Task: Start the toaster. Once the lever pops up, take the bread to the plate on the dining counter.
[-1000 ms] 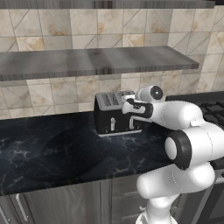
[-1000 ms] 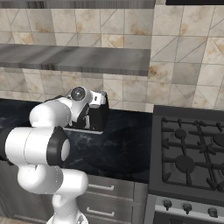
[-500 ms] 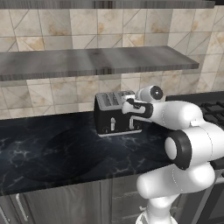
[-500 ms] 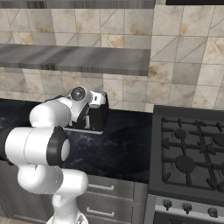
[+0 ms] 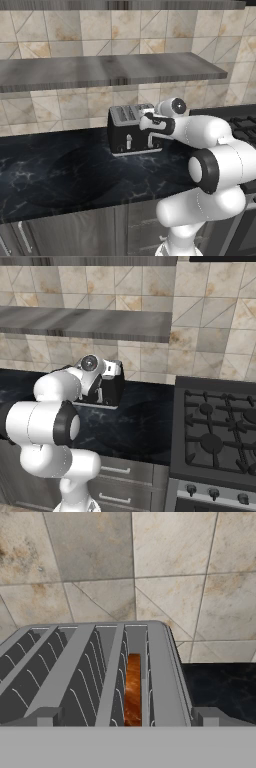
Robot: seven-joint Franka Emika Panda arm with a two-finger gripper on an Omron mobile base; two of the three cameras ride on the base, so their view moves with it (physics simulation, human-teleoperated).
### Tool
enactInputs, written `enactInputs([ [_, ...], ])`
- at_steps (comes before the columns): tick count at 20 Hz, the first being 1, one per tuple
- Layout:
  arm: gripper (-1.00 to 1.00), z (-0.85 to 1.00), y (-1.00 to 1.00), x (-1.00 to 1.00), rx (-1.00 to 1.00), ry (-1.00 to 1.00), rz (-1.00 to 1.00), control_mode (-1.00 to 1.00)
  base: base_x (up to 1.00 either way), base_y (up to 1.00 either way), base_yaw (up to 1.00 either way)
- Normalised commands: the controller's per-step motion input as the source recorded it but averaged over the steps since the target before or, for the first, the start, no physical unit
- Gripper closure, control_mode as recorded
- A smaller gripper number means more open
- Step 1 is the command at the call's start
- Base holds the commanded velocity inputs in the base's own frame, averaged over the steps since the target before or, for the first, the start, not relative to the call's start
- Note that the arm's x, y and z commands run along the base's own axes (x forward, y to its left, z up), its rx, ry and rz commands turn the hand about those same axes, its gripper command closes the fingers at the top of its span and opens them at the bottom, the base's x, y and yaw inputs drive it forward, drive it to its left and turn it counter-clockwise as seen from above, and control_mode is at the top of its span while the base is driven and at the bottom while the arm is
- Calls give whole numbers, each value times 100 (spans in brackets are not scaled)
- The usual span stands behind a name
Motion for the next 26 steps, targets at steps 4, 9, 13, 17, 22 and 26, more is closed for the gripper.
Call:
enactInputs([
  [4, -100, 0, 0, 0, 0, 0, 0, -100, 0, 0, 0],
  [9, -100, 0, 0, 0, 0, 0, 0, -100, 0, 0, 0],
  [13, -100, 0, 0, 0, 0, 0, 0, -100, 0, 0, 0],
  [17, -100, 0, 0, 0, 0, 0, 0, -100, 0, 0, 0],
  [22, -100, 0, 0, 0, 0, 0, 0, -100, 0, 0, 0],
  [26, -100, 0, 0, 0, 0, 0, 0, -100, 0, 0, 0],
])
